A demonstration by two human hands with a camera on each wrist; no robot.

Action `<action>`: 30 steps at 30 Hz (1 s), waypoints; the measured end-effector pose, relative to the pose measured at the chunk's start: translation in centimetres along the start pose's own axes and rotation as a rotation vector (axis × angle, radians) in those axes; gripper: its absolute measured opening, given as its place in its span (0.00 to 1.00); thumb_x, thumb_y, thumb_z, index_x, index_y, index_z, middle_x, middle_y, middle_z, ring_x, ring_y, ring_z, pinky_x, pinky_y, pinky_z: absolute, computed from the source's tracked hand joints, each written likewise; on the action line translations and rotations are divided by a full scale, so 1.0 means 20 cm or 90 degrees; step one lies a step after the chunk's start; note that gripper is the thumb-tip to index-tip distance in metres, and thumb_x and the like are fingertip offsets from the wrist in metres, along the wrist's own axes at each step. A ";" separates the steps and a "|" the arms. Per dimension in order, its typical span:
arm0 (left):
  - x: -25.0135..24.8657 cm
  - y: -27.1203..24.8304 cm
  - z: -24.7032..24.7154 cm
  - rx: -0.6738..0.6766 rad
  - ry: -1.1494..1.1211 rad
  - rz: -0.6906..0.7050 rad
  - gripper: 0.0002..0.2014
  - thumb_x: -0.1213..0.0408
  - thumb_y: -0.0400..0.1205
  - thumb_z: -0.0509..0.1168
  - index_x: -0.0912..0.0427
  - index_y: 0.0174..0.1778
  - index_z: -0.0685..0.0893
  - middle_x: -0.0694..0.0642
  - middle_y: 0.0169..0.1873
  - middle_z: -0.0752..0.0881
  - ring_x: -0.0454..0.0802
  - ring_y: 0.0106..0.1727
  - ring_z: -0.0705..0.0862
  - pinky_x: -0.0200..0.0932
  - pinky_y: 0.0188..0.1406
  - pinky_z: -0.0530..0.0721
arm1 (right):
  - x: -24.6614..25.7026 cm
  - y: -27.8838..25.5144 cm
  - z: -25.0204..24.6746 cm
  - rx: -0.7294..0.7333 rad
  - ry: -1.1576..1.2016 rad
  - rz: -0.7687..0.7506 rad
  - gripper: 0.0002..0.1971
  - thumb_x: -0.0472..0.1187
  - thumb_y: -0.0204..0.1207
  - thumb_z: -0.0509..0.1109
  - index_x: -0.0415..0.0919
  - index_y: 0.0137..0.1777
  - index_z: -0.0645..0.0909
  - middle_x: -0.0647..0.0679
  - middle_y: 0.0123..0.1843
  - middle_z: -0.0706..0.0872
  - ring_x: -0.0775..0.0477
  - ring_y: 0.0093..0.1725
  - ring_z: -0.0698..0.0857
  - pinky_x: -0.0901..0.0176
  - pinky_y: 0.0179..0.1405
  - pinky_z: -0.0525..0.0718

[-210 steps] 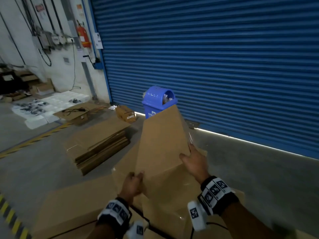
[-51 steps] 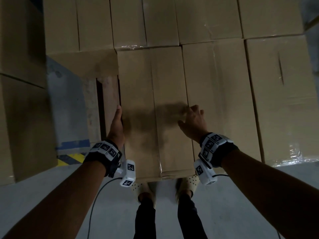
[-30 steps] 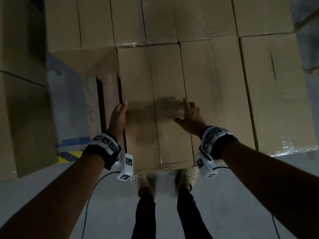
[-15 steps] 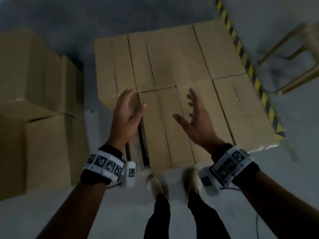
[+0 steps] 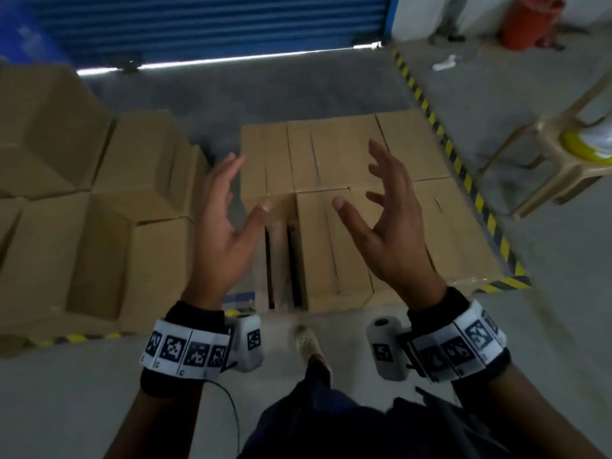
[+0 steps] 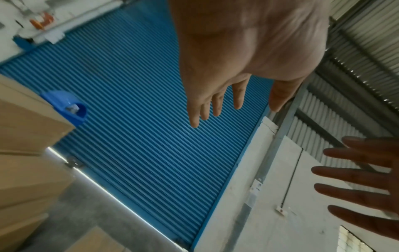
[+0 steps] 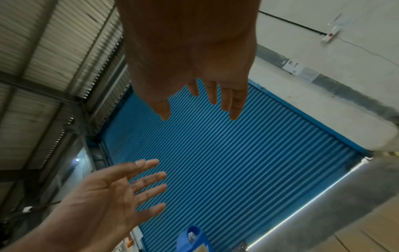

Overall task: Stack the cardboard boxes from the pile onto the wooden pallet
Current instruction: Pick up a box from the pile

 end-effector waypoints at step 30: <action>0.65 -0.74 -2.12 -0.280 0.220 -0.117 0.34 0.47 0.81 0.64 0.57 0.83 0.70 0.53 0.79 0.72 0.49 0.82 0.69 0.67 0.77 0.72 | 1.10 -0.28 1.93 0.272 0.115 -0.116 0.34 0.59 0.79 0.67 0.41 0.80 0.69 0.44 0.77 0.72 0.43 0.73 0.77 0.39 0.65 0.83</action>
Point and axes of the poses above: each hand's wrist, its own y-axis towards the middle knuckle, its own z-axis out of the palm, x = y × z, the point moved 2 cm from there along y, towards the middle knuckle
